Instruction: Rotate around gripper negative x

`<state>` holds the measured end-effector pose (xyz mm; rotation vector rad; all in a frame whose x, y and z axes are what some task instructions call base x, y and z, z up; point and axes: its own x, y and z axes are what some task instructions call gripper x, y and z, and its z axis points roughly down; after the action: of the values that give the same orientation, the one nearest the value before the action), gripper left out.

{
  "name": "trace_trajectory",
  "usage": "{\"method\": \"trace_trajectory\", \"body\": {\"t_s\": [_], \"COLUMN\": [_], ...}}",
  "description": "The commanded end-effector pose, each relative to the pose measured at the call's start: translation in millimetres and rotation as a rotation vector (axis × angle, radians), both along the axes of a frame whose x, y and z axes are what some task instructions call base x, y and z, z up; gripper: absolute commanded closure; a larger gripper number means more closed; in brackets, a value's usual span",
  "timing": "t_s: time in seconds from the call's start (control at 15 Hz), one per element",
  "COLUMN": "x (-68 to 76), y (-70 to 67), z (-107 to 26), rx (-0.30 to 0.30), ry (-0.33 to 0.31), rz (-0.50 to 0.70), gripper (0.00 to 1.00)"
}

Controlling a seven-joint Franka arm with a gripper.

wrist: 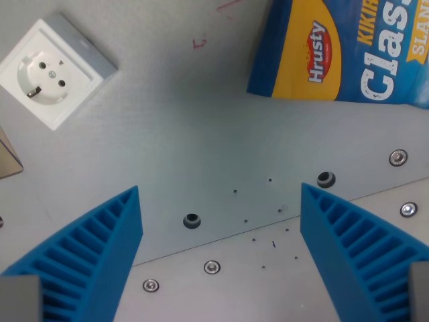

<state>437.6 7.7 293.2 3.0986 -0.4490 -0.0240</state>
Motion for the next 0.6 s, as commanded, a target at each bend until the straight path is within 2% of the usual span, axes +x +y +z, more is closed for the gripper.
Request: {"method": "trace_trajectory", "body": {"t_s": [0.07,0.6], "x": [0.1,0.1], "y": [-0.1,-0.1], "z": [2.4,2.4], "rx": [-0.013,-0.115], "ry": [-0.002,0.028], "rz": [0.000,0.001], "gripper": [0.00,0.00]}}
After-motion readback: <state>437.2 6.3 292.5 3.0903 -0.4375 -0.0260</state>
